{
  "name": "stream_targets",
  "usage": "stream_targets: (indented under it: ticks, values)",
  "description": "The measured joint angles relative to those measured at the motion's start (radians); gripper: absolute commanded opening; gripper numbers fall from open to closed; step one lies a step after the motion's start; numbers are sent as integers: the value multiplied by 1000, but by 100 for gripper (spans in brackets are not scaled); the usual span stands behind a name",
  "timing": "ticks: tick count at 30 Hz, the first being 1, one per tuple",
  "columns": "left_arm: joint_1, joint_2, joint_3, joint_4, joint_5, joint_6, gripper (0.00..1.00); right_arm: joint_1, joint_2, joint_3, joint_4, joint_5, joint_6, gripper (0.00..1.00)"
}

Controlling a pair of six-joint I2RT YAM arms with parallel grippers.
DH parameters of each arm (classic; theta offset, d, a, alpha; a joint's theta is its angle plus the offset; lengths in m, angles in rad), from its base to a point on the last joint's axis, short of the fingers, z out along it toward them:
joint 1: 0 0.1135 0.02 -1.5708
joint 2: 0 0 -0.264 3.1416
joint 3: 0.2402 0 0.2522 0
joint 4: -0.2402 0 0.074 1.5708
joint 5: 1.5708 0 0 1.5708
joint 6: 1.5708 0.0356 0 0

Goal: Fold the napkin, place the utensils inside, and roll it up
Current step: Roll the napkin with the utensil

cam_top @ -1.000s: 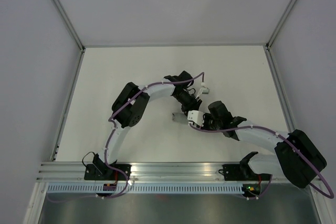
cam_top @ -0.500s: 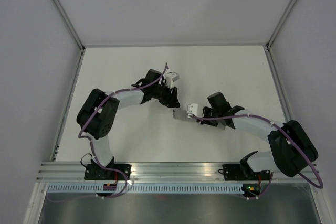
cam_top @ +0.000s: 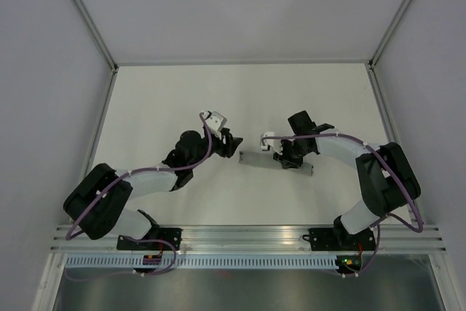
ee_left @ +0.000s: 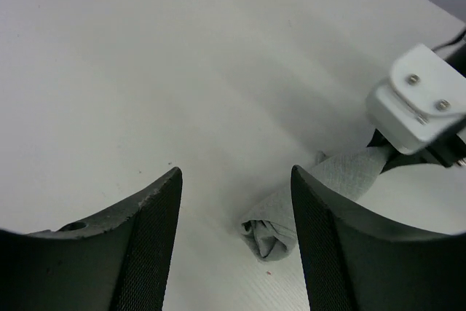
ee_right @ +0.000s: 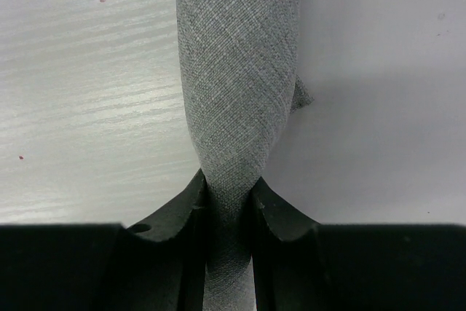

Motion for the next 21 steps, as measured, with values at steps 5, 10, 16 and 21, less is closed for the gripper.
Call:
stream_targets:
  ticks: [5, 10, 16, 21]
  values:
    - [-206, -23, -28, 51, -180, 154, 66, -24, 67, 73, -81, -42, -21, 14]
    - [-376, -2, -40, 110, -360, 336, 67, -40, 111, 122, -137, -68, -34, 14]
    - [-510, 123, -49, 175, -513, 527, 71, -56, 162, 178, -201, -97, -55, 13]
    - [-559, 267, -6, 161, -530, 669, 78, -62, 195, 218, -248, -108, -68, 13]
